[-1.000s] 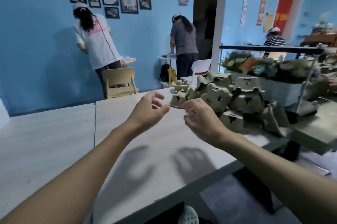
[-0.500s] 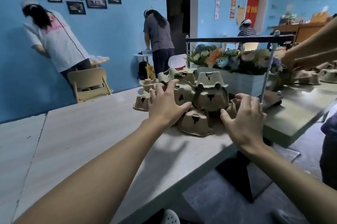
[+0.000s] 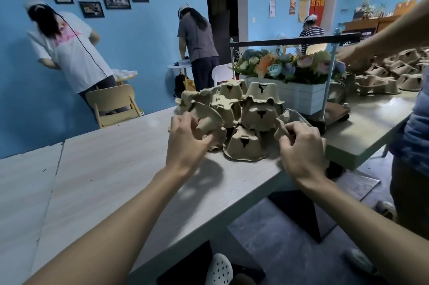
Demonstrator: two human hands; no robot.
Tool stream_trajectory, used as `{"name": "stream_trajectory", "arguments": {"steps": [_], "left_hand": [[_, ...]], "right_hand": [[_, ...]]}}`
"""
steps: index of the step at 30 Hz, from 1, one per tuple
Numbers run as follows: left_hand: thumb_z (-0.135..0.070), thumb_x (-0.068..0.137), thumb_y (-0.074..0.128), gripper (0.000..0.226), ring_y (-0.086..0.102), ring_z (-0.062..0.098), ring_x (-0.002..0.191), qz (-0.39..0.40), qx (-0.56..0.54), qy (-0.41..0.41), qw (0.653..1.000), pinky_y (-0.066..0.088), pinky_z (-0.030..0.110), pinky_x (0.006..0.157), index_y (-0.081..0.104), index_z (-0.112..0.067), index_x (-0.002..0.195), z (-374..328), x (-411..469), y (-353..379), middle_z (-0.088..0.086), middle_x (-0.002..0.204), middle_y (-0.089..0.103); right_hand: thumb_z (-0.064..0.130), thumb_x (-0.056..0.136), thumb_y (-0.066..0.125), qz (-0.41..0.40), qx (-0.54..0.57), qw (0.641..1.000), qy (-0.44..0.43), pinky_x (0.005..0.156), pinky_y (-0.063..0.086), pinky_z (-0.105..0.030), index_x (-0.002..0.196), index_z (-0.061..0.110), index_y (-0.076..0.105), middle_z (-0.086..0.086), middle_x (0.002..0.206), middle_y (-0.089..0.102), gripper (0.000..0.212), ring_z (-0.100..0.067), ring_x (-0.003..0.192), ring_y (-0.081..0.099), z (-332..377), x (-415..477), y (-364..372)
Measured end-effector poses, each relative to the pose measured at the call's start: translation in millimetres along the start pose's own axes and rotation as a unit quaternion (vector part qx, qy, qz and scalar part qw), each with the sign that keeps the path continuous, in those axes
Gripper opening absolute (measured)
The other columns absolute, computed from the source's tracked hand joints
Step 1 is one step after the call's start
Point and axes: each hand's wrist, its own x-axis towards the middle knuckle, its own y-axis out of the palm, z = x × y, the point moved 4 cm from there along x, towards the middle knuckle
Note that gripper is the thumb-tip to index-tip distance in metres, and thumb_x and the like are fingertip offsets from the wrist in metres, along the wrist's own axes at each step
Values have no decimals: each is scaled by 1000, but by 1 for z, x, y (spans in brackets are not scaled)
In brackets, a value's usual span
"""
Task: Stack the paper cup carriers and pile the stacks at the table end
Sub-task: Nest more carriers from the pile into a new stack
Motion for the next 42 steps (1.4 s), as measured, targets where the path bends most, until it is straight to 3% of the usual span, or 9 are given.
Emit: {"name": "stream_trajectory", "arguments": {"steps": [5, 10, 16, 21, 23, 25, 29, 39, 42], "left_hand": [[-26, 77, 84, 37, 53, 22, 86, 5, -41, -46, 998, 41, 11, 70, 51, -12, 87, 29, -34, -33, 8, 99, 51], [-52, 59, 82, 54, 68, 26, 95, 41, -141, -128, 981, 55, 52, 88, 62, -17, 95, 62, -64, -60, 9, 104, 67], [-30, 69, 92, 46, 71, 23, 95, 38, -158, -157, 974, 56, 33, 76, 65, -12, 102, 96, -89, -95, 4, 98, 72], [-33, 66, 90, 62, 69, 20, 97, 29, -157, -165, 973, 54, 31, 77, 50, -14, 109, 101, -94, -103, -1, 104, 65], [-35, 64, 92, 88, 68, 18, 100, 50, -168, -149, 973, 56, 37, 87, 35, -26, 131, 96, -95, -101, -2, 112, 60], [-28, 68, 92, 104, 68, 15, 98, 72, -166, -114, 977, 56, 33, 87, 23, -45, 144, 93, -97, -101, 0, 111, 62], [-30, 68, 88, 99, 69, 22, 100, 86, -171, -77, 978, 59, 34, 86, 27, -71, 135, 91, -94, -107, 7, 115, 61], [-41, 68, 78, 58, 58, 15, 118, 84, -78, -84, 990, 54, 46, 96, 52, -45, 120, 112, -99, -139, -12, 125, 61], [-42, 68, 75, 59, 57, 14, 120, 80, -66, -98, 990, 50, 36, 95, 51, -36, 121, 115, -103, -145, -13, 122, 61]], "right_hand": [[8, 82, 59, 1, 60, 998, -34, 91, 40, -50, 93, 15, 67, -5, 95, 68, 15, -31, 99, 54, 24, -24, -2], [24, 85, 54, 28, 120, 988, -95, 88, 41, -46, 95, 16, 69, 0, 91, 67, 19, -26, 94, 58, 63, -42, 6], [27, 88, 69, 54, 90, 983, -152, 89, 24, -37, 91, 27, 71, 8, 109, 61, 4, -19, 114, 43, 99, -68, 38], [10, 87, 70, 148, 214, 958, -121, 87, 48, -33, 91, 20, 72, -2, 109, 53, 11, -25, 109, 46, 101, -75, 68], [-1, 86, 68, 177, 257, 939, -142, 84, 50, -18, 89, 13, 71, -6, 106, 52, 15, -23, 101, 55, 111, -77, 70], [-4, 87, 66, 192, 287, 925, -160, 86, 52, -24, 87, 17, 67, -6, 105, 53, 22, -17, 95, 60, 123, -76, 70], [-6, 89, 63, 243, 289, 905, -198, 91, 53, -27, 94, 7, 67, -8, 110, 53, 15, -20, 100, 61, 137, -79, 79], [-8, 89, 60, 285, 283, 884, -241, 93, 53, -35, 98, 5, 68, -12, 114, 56, 18, -26, 106, 60, 162, -91, 99], [-7, 89, 60, 279, 286, 884, -244, 95, 52, -39, 96, 3, 69, -7, 114, 54, 14, -24, 107, 58, 167, -90, 102]]}}
